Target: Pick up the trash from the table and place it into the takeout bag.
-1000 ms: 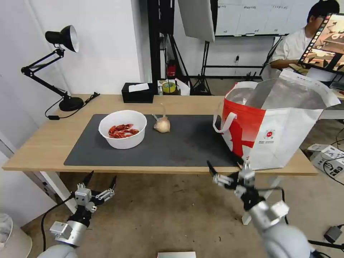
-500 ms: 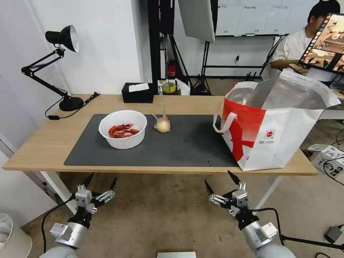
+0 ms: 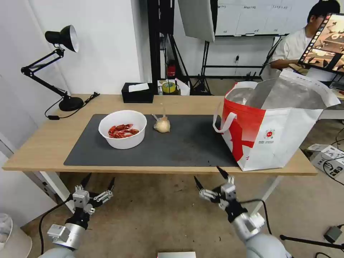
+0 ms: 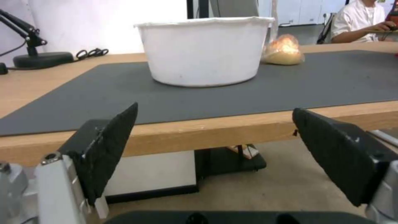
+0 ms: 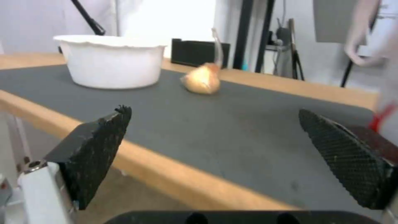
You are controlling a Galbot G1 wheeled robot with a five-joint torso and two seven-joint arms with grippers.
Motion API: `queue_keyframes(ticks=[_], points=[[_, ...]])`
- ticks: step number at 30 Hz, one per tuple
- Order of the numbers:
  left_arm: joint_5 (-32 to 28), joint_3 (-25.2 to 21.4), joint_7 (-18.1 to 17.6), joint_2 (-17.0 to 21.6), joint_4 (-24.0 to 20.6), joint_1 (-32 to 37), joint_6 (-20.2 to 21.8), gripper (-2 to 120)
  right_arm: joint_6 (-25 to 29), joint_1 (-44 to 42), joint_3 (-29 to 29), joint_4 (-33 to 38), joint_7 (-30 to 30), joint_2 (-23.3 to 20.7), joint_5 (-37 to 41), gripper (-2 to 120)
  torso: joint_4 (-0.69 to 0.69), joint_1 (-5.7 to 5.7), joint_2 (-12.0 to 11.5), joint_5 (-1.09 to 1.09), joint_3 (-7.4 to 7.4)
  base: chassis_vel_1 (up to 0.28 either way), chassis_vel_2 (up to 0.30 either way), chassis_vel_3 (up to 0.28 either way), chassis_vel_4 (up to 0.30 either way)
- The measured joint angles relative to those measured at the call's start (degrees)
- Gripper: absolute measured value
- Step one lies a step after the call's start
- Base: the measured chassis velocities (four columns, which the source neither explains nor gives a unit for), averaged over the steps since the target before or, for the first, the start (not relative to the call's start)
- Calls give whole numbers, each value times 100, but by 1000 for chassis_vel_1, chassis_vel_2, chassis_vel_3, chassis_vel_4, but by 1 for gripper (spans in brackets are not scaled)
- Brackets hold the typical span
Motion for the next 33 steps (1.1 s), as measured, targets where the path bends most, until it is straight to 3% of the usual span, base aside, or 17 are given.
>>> queue_keyframes(ticks=[11,16,19,20,23,28,33], points=[[-8,-94,-1,-19,-17,78,-3,100,-545,2426,-1389,-689,375,125,766,100,0,0,0,-1,1,0,0,0,0],[-15,-137,-2,-19,19,92,-13,100,-734,3598,-2054,-1479,619,569,1262,100,-1,1,0,-2,1,0,0,0,0],[-23,-162,-1,-25,42,97,-27,100,-893,4409,-2442,-2383,780,1180,1439,100,0,0,0,0,0,0,0,0,0],[-23,-162,-1,-25,42,97,-27,100,-893,4409,-2442,-2383,780,1180,1439,100,0,0,0,0,0,0,0,0,0],[-23,-188,-3,-48,72,112,-57,100,-1038,5009,-2704,-3278,836,1683,1519,100,1,1,0,-1,1,0,0,0,0],[-41,-238,-4,-51,96,118,-81,100,-1247,5393,-2849,-3866,860,1982,1556,100,1,1,0,-2,0,0,0,0,0],[-122,-321,-3,-22,153,136,-119,100,-1776,5894,-3027,-4919,846,2497,1652,100,-1,1,0,-1,1,0,0,0,0]])
